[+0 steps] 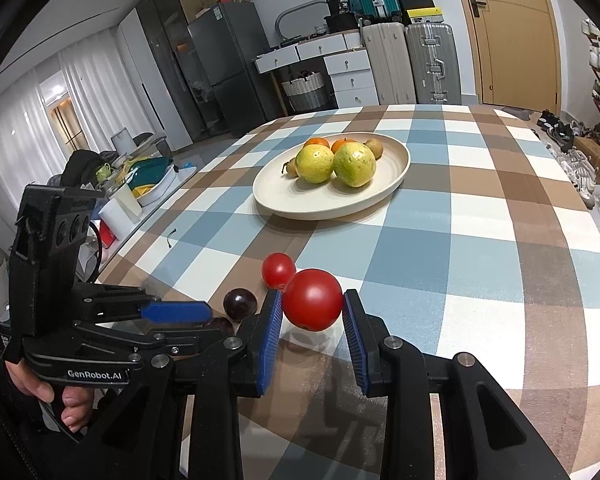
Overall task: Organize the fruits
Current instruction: 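Close the left tool on a dark plum while the right tool holds its tomato, then carry the plum and tomato onto the plate and lower them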
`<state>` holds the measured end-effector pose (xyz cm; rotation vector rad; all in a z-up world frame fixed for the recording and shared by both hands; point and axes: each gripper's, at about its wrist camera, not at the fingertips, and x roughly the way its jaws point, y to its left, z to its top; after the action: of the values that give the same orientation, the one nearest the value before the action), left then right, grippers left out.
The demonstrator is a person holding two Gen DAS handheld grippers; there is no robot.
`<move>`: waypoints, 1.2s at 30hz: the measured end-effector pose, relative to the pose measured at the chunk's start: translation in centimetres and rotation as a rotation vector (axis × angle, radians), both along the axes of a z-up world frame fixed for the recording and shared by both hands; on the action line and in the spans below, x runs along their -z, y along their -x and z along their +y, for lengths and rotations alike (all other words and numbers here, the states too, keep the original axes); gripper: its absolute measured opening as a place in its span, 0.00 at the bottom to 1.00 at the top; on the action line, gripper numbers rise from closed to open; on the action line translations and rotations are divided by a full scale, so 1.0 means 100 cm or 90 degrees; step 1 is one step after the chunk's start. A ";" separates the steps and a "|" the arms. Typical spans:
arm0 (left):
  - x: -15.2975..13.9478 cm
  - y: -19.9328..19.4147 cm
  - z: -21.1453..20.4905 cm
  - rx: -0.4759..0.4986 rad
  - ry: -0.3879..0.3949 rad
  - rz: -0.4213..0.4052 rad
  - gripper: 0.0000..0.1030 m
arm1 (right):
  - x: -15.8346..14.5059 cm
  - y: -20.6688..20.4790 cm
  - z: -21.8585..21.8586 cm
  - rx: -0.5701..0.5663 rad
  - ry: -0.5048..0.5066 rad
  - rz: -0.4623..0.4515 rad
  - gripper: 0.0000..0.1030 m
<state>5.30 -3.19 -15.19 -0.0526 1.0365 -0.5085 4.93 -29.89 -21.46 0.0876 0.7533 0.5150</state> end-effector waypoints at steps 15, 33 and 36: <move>-0.033 -0.007 0.025 -0.010 0.049 -0.029 0.22 | -0.015 -0.005 0.002 -0.007 -0.014 -0.025 0.30; -0.063 -0.085 0.022 -0.019 0.068 -0.061 0.23 | -0.034 -0.056 0.015 -0.028 -0.034 -0.040 0.30; -0.064 -0.101 0.018 -0.020 0.067 -0.062 0.23 | -0.035 -0.069 0.015 -0.027 -0.042 -0.037 0.30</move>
<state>15.44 -1.34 -8.76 -0.1363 0.9117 -0.5321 11.81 -28.37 -17.95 0.1175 0.6825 0.5813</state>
